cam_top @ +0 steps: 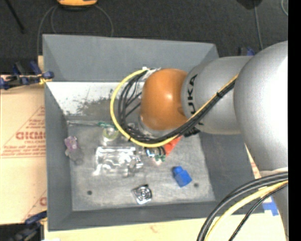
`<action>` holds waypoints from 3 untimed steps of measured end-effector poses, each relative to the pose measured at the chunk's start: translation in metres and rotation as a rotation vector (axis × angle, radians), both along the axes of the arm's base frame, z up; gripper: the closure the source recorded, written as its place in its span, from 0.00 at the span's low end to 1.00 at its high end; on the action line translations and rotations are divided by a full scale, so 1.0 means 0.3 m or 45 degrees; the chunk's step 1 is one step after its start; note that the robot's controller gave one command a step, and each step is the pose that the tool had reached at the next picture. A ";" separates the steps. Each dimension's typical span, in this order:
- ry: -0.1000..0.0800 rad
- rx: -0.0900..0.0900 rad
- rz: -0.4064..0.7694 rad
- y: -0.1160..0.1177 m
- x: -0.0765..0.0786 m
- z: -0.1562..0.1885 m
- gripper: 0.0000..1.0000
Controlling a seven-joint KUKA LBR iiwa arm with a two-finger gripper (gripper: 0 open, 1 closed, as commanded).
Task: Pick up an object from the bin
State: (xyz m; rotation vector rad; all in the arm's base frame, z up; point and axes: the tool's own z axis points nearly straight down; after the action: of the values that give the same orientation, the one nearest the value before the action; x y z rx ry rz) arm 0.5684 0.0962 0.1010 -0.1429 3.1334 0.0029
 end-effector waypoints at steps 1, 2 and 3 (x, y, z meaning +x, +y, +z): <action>-0.002 0.003 -0.071 0.028 0.012 0.006 0.00; -0.003 0.004 -0.183 0.023 -0.005 -0.082 0.00; -0.001 0.004 -0.183 0.026 0.001 -0.074 0.00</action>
Offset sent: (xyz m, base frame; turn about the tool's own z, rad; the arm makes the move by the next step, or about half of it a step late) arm 0.0025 0.0080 0.0010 0.0585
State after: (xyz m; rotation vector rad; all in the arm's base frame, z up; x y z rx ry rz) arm 0.5687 0.1040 0.0787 0.0819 3.1348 0.0071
